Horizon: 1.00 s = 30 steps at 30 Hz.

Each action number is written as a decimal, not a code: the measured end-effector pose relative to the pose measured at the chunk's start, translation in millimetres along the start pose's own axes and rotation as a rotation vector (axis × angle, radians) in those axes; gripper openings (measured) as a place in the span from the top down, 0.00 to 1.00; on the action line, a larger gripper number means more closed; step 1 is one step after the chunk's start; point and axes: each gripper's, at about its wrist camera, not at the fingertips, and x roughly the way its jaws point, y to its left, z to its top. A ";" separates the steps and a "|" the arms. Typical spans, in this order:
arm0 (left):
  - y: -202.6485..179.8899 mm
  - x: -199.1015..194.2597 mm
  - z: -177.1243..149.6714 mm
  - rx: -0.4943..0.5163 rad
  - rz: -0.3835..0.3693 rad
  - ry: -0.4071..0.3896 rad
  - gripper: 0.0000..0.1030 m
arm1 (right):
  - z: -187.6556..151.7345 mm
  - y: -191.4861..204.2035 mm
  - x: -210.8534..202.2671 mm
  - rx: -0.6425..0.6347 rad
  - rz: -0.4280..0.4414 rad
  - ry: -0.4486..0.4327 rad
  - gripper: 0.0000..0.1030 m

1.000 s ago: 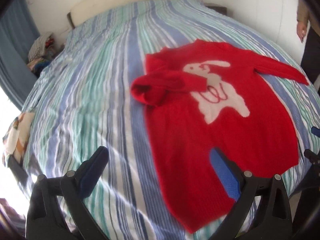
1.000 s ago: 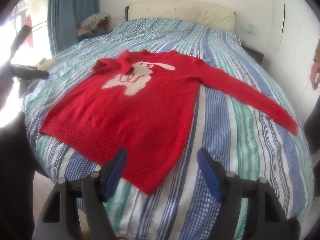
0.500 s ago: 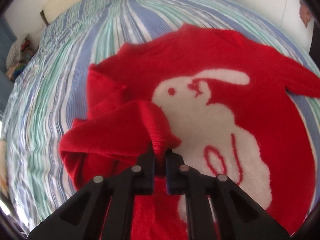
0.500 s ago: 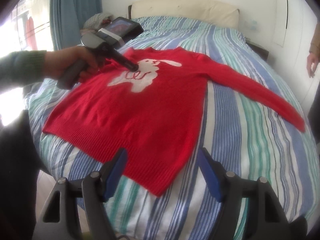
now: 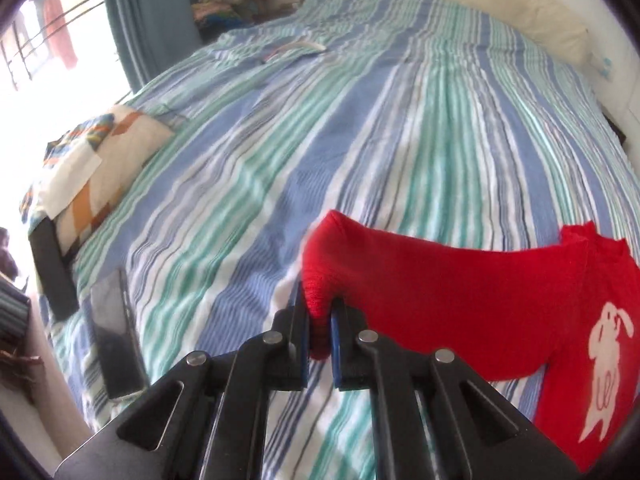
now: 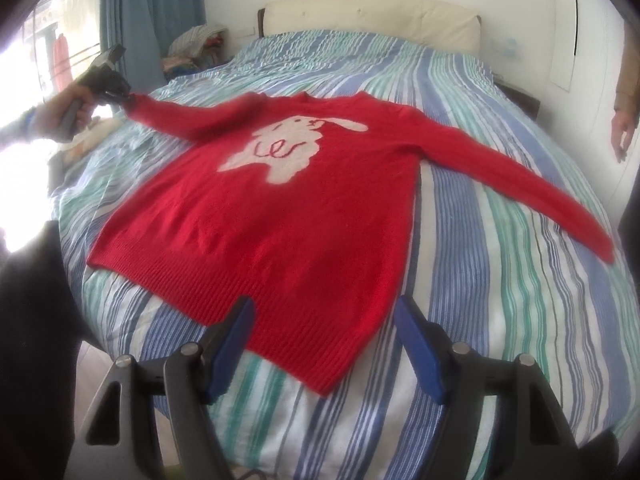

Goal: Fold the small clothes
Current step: 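Grasp the folded-in sleeve cuff with the left gripper and pull it outward flat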

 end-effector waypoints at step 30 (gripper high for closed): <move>72.0 2.8 -83.0 -0.211 0.032 -0.021 0.18 | 4.9 25.7 6.4 -0.076 -0.050 0.071 0.31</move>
